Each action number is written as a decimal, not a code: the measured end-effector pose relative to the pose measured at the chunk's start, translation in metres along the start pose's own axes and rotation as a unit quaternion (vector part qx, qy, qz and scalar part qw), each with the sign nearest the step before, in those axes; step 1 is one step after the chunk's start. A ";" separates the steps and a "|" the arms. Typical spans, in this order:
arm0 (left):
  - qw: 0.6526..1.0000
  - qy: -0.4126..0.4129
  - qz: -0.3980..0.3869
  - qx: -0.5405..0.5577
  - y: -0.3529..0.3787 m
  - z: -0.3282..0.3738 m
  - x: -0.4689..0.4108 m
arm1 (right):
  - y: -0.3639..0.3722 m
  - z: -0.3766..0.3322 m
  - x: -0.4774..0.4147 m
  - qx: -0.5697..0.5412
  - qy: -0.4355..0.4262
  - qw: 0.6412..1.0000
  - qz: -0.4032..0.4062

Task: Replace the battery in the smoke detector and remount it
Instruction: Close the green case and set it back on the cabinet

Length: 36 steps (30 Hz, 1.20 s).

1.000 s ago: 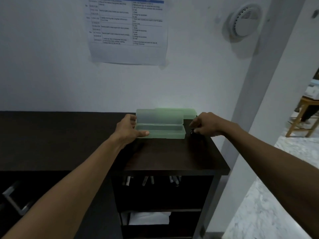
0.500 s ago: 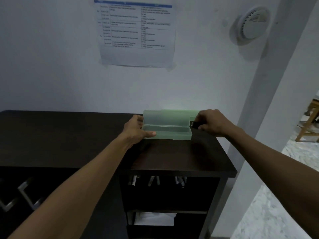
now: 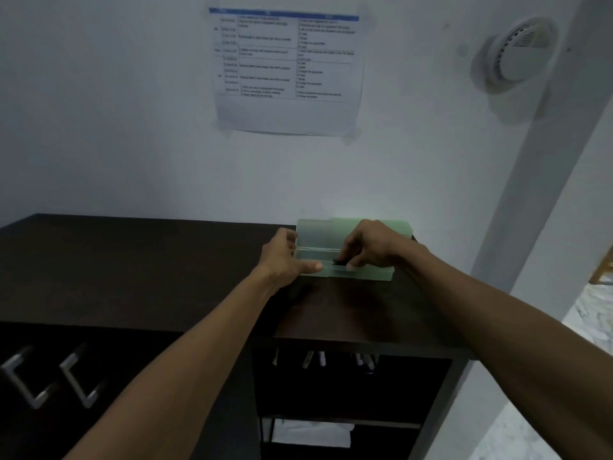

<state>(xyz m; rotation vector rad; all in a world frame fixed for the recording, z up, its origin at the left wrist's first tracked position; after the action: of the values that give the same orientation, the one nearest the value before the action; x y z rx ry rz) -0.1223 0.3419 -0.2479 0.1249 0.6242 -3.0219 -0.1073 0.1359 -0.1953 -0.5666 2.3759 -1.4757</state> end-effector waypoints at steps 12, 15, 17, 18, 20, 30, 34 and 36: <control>1.000 -0.009 -0.005 0.012 0.000 0.006 0.005 | -0.019 0.002 0.013 0.051 -0.010 0.979 0.196; 1.000 -0.001 -0.024 -0.004 0.000 0.010 0.008 | -0.024 0.007 0.025 0.134 0.023 0.944 0.302; 1.000 0.007 -0.029 -0.001 0.000 0.011 0.009 | -0.021 0.015 0.029 0.145 0.060 0.951 0.265; 1.000 0.005 -0.027 0.001 -0.001 0.011 0.010 | -0.018 0.019 0.030 0.128 0.076 0.959 0.241; 1.000 0.001 -0.019 0.005 -0.001 0.011 0.010 | -0.012 0.028 0.033 0.093 0.089 0.969 0.213; 0.999 0.027 0.032 -0.022 0.002 0.011 0.022 | 0.002 0.022 0.060 0.095 0.031 0.952 0.290; 0.994 0.038 0.031 -0.101 0.000 0.013 0.027 | 0.015 0.023 0.068 0.097 0.038 0.952 0.287; 0.988 0.048 0.023 -0.146 0.000 0.015 0.029 | 0.020 0.024 0.071 0.094 0.042 0.951 0.290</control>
<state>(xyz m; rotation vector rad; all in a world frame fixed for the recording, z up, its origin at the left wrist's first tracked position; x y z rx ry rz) -0.1521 0.3348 -0.2365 0.2689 1.0473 -2.8534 -0.1628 0.0915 -0.2258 0.2350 2.1543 -1.4322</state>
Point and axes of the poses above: each hand's wrist, its own x-axis away from the middle knuckle, its own y-axis out of the palm, z = x × y, the point moved 2 cm from there along -x, towards the middle knuckle, and after that the axes turned 3 degrees about -y, right-handed, at the moved point
